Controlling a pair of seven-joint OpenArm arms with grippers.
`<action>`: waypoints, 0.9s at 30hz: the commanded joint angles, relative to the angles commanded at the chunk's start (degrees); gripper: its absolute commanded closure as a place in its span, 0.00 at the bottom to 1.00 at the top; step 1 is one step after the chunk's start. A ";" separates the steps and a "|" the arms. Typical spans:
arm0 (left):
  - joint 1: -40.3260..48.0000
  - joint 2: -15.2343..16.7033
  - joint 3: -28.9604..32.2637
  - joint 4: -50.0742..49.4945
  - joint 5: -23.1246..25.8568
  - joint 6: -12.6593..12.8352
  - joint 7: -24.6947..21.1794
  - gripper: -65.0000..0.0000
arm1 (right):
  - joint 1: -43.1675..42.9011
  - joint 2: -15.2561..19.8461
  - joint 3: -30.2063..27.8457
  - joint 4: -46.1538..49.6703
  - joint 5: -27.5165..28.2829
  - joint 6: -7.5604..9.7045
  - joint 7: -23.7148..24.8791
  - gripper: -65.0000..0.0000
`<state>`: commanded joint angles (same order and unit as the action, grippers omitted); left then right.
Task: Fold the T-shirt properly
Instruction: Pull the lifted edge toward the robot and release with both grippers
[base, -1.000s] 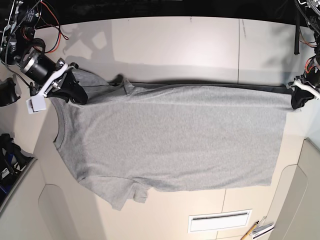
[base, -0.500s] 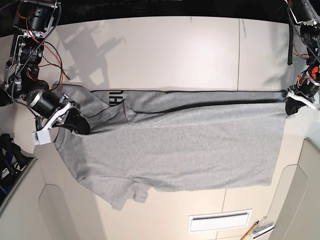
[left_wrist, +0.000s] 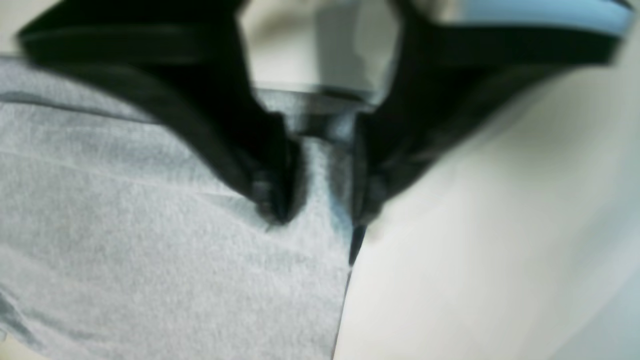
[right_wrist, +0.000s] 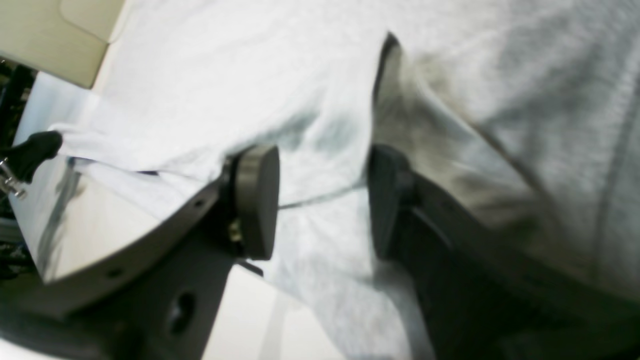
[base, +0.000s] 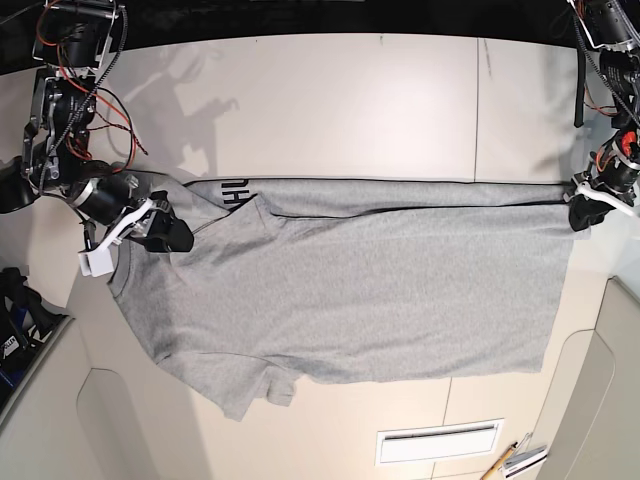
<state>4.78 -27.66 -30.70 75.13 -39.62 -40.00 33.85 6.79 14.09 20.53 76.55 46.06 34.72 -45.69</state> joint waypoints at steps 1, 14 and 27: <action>0.00 -0.02 -0.02 0.00 -0.04 0.00 0.00 0.49 | 0.00 0.00 1.55 0.68 1.14 0.00 -1.38 0.56; 0.02 -0.31 -4.76 0.00 -3.13 0.34 4.74 0.38 | -5.40 0.52 20.90 4.98 7.04 0.00 -8.13 0.56; 1.42 0.50 -5.88 -5.07 -5.27 1.65 7.06 0.27 | -12.24 2.25 22.18 2.78 6.84 0.00 -6.05 0.38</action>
<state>6.20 -27.16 -36.58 70.06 -44.88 -38.35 40.91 -5.45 16.34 42.72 79.33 52.90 34.72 -51.75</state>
